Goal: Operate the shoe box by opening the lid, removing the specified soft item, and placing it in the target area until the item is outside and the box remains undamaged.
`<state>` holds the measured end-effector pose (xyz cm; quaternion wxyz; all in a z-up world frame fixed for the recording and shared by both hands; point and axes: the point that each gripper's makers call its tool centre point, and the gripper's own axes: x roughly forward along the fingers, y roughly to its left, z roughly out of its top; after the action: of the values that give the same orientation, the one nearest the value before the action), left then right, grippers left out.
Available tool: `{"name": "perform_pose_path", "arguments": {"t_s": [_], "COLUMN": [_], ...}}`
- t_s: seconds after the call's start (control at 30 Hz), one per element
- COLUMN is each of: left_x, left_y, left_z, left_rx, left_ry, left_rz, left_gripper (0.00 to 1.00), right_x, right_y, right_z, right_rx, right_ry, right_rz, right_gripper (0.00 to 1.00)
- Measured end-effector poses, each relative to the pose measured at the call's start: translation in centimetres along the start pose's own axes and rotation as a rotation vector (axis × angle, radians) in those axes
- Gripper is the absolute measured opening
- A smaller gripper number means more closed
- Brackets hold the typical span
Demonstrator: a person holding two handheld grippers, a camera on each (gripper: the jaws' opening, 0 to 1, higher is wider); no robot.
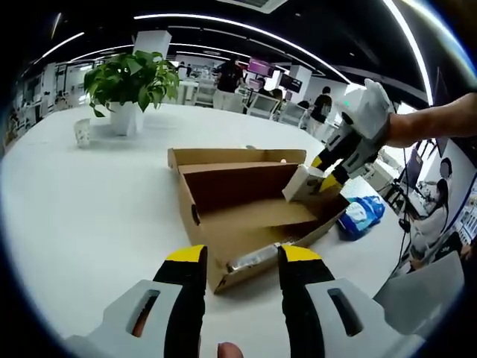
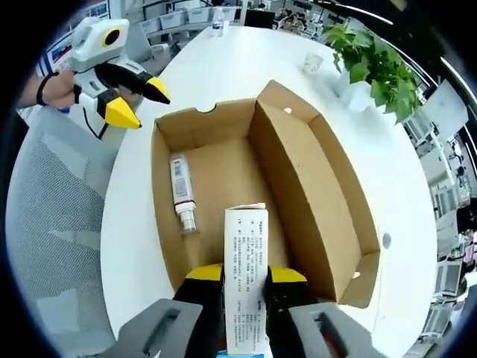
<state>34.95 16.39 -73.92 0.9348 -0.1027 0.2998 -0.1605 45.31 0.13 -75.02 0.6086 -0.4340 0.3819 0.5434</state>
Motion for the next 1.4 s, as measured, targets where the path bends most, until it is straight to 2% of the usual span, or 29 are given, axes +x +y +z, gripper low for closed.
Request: {"name": "perform_pose_path", "arguments": {"t_s": [0.27,0.6,0.97,1.4], "left_x": [-0.1,0.1,0.5,0.1], "left_y": [-0.5,-0.9,-1.3,-0.3], "left_z": [0.2,0.2,-0.1,-0.3], "left_rx": [0.01,0.022,0.059,0.068], "left_ry": [-0.002,0.0,0.022,0.034], "left_rz": [-0.012,-0.023,-0.035,0.015], "left_gripper": [0.38,0.38,0.39,0.39], "right_x": [-2.1,-5.0,-6.9,-9.3], "right_y": [-0.6,-0.7,-0.4,1.0], "right_z": [0.4,-2.0,-6.9,-15.5], "right_rx": [-0.016,-0.002,0.029,0.111], "right_ry": [-0.006,0.003,0.028,0.066], "right_rz": [-0.028,-0.064,-0.098,-0.118], "right_gripper": [0.16,0.16,0.16,0.16]}}
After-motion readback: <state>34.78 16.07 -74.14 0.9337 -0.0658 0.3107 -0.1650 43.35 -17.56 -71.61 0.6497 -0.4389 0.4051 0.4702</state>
